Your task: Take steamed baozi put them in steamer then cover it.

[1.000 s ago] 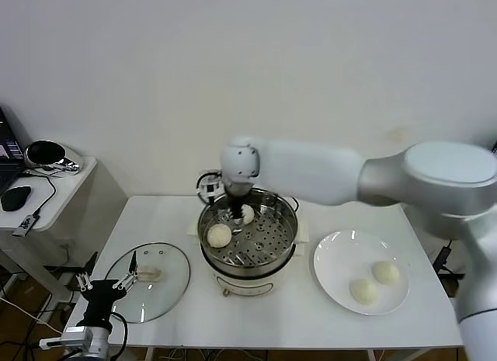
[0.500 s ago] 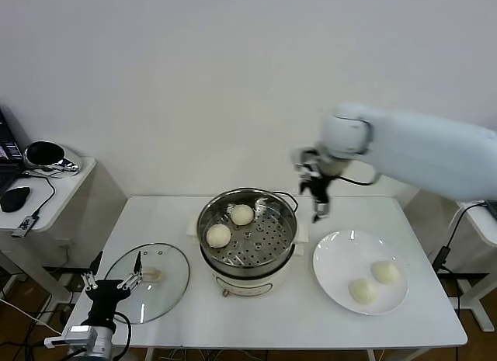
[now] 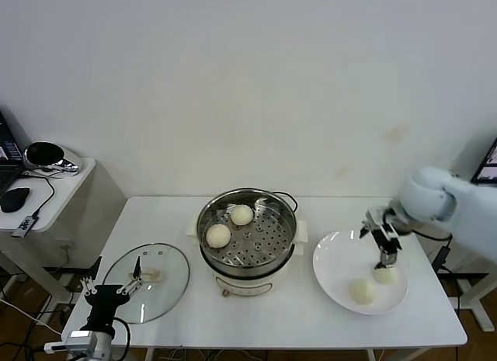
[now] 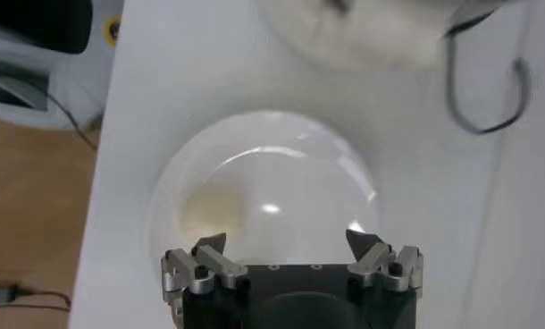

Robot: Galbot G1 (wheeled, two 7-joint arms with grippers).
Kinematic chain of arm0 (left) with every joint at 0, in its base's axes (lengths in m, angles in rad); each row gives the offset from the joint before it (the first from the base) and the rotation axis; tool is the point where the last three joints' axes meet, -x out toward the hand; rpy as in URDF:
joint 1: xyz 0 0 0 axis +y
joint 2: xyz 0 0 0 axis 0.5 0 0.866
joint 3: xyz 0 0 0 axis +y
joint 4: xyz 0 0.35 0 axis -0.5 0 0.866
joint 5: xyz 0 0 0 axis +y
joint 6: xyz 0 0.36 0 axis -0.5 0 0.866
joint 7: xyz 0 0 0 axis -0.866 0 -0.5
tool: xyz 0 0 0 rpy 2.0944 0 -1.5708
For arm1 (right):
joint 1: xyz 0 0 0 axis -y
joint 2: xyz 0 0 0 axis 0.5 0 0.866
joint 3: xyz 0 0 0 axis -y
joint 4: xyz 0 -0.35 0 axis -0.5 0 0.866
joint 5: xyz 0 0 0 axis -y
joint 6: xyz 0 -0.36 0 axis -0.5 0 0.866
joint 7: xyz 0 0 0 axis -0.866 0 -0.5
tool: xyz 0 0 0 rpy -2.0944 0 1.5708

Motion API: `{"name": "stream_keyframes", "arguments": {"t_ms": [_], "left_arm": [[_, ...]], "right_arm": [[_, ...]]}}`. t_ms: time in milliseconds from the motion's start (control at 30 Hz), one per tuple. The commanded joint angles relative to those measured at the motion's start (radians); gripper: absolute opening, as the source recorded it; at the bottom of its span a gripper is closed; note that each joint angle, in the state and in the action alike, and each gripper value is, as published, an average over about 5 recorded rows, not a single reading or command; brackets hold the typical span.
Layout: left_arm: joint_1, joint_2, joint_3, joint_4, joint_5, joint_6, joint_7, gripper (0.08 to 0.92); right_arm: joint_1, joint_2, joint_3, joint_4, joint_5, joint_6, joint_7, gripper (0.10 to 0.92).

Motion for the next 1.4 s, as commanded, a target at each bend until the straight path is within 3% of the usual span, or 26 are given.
{"name": "stream_keyframes", "arguments": {"t_ms": [33,1033,1400], "left_arm": [[0.003,-0.004,0.001,-0.001,0.006,-0.001,0.000,0.823],[0.011,-0.011,-0.027,0.011,0.003,-0.007,-0.002,0.823],[0.010,-0.014,-0.023,0.009,0.003,-0.007,-0.002,0.823]], "right_arm": [[-0.298,-0.103,0.175,0.036,-0.101,0.033,0.015,0.823],[-0.453,0.118,0.287,-0.163,-0.140,0.008,0.131,0.818],[-0.440,0.119,0.290,-0.165,-0.140,0.006,0.118,0.683]]}}
